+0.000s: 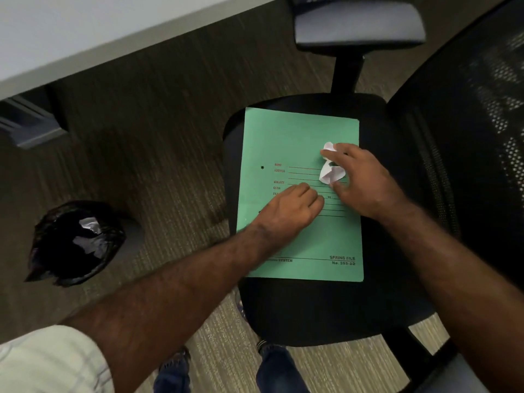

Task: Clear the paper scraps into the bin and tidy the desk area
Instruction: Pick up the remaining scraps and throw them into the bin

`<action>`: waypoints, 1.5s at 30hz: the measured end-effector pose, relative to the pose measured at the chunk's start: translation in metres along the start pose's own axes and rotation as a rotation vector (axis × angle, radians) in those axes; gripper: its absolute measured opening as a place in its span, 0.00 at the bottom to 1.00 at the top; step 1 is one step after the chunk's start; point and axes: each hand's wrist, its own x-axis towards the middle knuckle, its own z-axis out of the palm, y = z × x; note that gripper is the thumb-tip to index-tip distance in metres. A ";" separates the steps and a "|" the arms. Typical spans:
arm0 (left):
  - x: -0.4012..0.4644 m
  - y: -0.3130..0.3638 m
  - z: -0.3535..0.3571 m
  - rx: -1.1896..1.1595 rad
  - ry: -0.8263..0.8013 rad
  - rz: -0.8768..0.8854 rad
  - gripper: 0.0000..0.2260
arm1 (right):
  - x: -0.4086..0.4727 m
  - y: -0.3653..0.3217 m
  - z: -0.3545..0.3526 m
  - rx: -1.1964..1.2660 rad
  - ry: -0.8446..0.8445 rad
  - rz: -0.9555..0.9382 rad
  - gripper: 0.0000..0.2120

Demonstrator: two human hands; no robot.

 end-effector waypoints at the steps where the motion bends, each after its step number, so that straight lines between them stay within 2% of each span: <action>1: -0.002 -0.001 0.000 -0.001 0.023 -0.002 0.18 | -0.002 -0.002 0.001 -0.005 0.013 0.002 0.33; 4: -0.007 -0.004 0.001 -0.075 0.069 -0.030 0.17 | -0.009 -0.008 0.005 -0.022 0.052 0.025 0.30; 6: -0.011 -0.006 0.001 -0.203 0.130 -0.130 0.17 | -0.013 -0.011 0.006 -0.022 0.080 0.054 0.26; 9: -0.020 -0.007 -0.003 -0.467 0.285 -0.440 0.17 | -0.018 -0.011 0.008 0.019 0.109 0.084 0.19; 14: -0.035 -0.011 -0.012 -0.841 0.549 -0.961 0.07 | -0.026 -0.011 0.010 0.120 0.165 0.211 0.16; 18: -0.047 -0.014 -0.014 -1.174 0.637 -1.240 0.07 | -0.032 -0.011 0.009 0.219 0.229 0.296 0.06; 20: -0.051 -0.017 -0.017 -1.359 0.715 -1.330 0.07 | -0.036 -0.013 0.008 0.262 0.241 0.322 0.06; 25: -0.060 -0.026 -0.026 -1.674 0.837 -1.448 0.08 | -0.041 -0.022 0.006 0.370 0.205 0.342 0.08; 33: -0.090 -0.047 -0.038 -1.796 0.967 -1.486 0.10 | -0.036 -0.043 0.004 0.550 0.202 0.421 0.08; 40: -0.130 -0.065 -0.047 -1.798 1.026 -1.540 0.10 | -0.018 -0.094 0.011 0.440 0.152 0.306 0.08; 45: -0.167 -0.086 -0.053 -1.769 1.050 -1.562 0.10 | 0.001 -0.157 0.026 0.339 0.133 0.120 0.05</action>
